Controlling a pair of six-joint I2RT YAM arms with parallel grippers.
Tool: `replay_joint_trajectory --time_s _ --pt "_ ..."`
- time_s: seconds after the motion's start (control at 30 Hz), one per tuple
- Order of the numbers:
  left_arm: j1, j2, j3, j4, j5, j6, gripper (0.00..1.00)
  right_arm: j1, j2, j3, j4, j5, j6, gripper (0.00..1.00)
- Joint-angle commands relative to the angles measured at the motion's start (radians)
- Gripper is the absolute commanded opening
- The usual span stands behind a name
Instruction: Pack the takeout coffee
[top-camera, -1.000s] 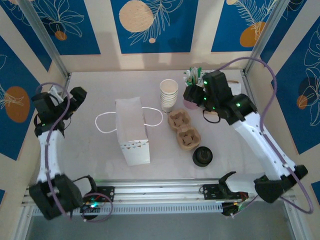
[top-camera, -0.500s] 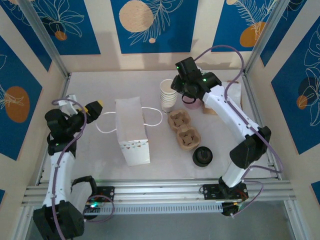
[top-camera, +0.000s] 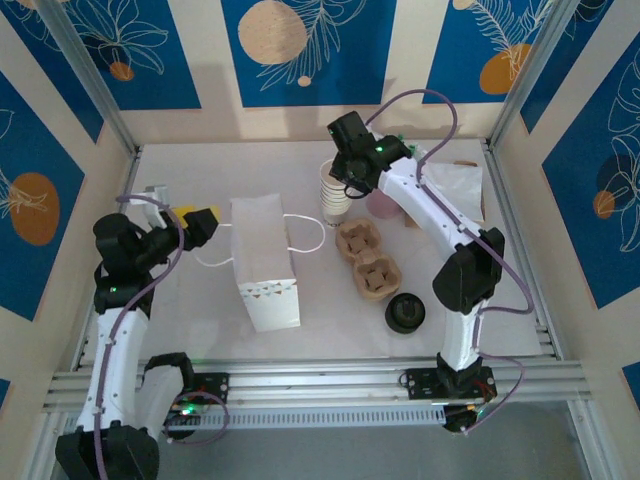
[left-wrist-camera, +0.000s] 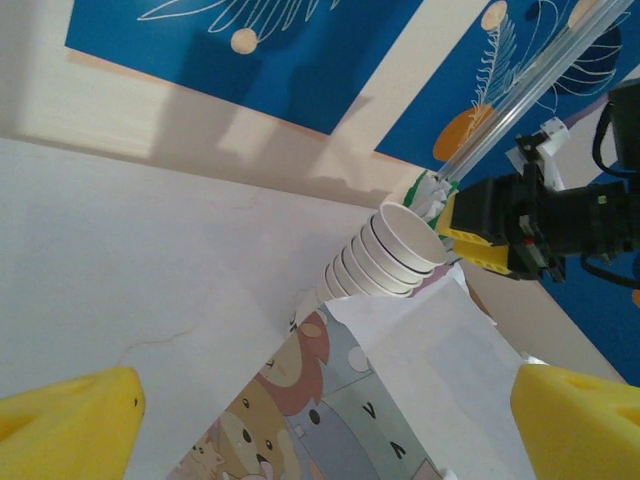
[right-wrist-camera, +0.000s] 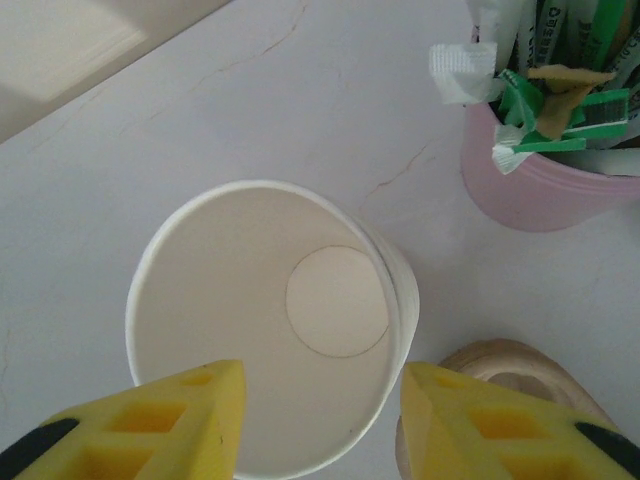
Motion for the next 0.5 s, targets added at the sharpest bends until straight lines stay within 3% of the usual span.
replay_joint_trajectory --time_s 0.0,0.23,0.47 --pt "-0.016 -0.006 -0.002 0.007 0.032 -0.003 0.95 0.011 0.014 0.039 -0.052 0.070 0.031 0.46" --pt "-0.029 -0.001 -0.008 0.014 0.026 -0.008 0.94 0.013 0.010 0.020 -0.071 0.119 0.034 0.45" --pt "-0.034 -0.006 -0.013 0.017 0.024 -0.010 0.93 0.014 0.017 0.008 -0.035 0.091 0.023 0.34"
